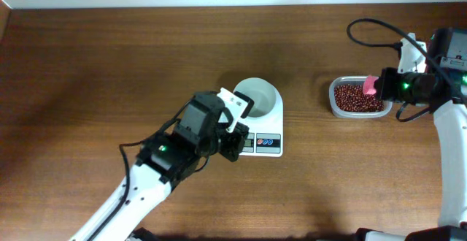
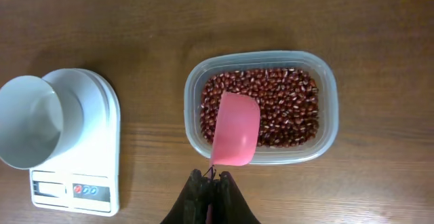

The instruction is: Scoop and weigh 50g on scale

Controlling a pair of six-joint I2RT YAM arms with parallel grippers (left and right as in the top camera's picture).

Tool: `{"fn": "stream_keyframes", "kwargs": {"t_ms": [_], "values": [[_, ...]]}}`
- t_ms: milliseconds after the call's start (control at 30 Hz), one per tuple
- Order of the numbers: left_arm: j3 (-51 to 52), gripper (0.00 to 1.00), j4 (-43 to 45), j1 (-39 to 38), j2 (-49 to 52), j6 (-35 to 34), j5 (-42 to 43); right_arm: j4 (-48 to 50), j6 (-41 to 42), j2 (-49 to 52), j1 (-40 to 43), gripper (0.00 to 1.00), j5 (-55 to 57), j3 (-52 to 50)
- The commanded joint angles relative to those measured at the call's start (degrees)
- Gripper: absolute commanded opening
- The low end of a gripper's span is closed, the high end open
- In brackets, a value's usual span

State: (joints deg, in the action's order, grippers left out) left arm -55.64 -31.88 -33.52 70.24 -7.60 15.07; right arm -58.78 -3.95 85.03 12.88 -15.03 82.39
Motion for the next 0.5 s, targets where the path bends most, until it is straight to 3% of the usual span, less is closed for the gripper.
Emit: {"fn": "stream_keyframes", "kwargs": {"t_ms": [0, 200, 233, 267, 300, 367, 467], "values": [[0.11, 0.0, 0.31, 0.22, 2.45, 0.11, 1.05, 0.15, -1.75, -0.28, 0.26, 0.04, 1.11, 0.76], [0.09, 0.0, 2.91, -4.42, 10.56, 0.17, -0.94, 0.17, -1.73, -0.26, 0.26, 0.04, 1.18, 0.76], [0.09, 0.09, 2.91, -5.09, 11.15, 0.15, -0.94, 0.39, -1.88, -0.26, 0.26, 0.04, 2.1, 0.76], [0.09, 0.66, 2.91, -5.18, 11.19, 0.15, -0.94, 0.76, -2.82, -0.22, 0.26, 0.04, 2.91, 0.74], [0.09, 0.98, 2.91, -5.18, 11.19, 0.15, -0.92, 0.94, -5.03, -0.13, 0.26, 0.04, 2.82, 0.74], [0.09, 0.99, 2.89, -5.18, 11.19, 0.13, -0.94, 1.14, -10.05, 0.59, 0.26, 0.04, 2.84, 0.66], [0.09, 1.0, 2.86, -5.18, 11.19, 0.13, -0.94, 1.18, -10.93, 2.91, 0.28, 0.04, 3.98, 0.66]]}}
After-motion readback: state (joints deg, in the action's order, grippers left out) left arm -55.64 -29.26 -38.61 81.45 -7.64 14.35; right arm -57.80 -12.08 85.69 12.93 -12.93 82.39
